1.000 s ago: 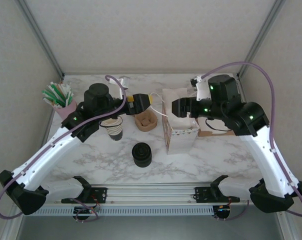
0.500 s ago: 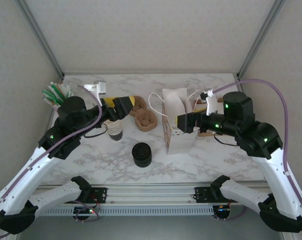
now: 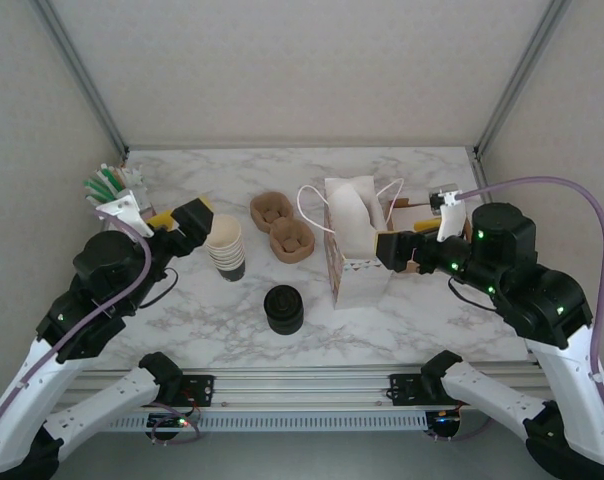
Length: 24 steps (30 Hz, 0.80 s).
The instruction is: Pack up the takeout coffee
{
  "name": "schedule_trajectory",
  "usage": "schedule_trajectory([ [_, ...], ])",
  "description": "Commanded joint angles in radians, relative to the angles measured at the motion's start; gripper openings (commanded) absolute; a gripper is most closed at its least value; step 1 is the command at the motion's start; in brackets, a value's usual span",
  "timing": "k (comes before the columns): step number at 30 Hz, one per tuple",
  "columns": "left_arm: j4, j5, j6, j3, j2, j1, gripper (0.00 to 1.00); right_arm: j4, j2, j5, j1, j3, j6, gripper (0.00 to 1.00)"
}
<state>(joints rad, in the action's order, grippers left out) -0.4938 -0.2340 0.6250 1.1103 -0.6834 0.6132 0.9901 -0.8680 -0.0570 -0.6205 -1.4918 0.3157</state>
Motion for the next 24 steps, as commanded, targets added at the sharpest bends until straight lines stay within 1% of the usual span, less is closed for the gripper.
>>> schedule_trajectory([
  [1,-0.053,-0.124,0.002,-0.012,-0.015,-0.006,1.00,0.019,-0.027,0.086,-0.004,-0.041,-0.039,0.99],
  [6,-0.078,-0.197,-0.023,0.031,-0.080,-0.030,1.00,0.052,-0.117,0.151,0.010,-0.113,-0.044,0.99],
  [9,-0.083,-0.182,-0.045,0.066,-0.124,-0.081,1.00,0.058,-0.164,0.143,0.057,-0.156,-0.047,0.99],
  [12,-0.097,-0.131,-0.067,0.104,-0.170,-0.156,1.00,0.061,-0.214,0.072,0.159,-0.194,-0.036,0.99],
  [16,-0.124,-0.075,-0.089,0.124,-0.208,-0.272,1.00,0.054,-0.255,-0.033,0.337,-0.216,0.003,0.99],
  [18,-0.128,-0.052,-0.094,0.105,-0.210,-0.336,1.00,0.047,-0.263,-0.077,0.429,-0.208,0.022,0.99],
  [20,-0.115,0.012,-0.094,0.066,-0.199,-0.415,1.00,0.028,-0.258,-0.125,0.517,-0.177,0.048,0.99],
  [24,-0.075,0.141,-0.079,-0.030,-0.169,-0.543,1.00,-0.019,-0.242,-0.246,0.703,-0.091,0.098,0.99],
])
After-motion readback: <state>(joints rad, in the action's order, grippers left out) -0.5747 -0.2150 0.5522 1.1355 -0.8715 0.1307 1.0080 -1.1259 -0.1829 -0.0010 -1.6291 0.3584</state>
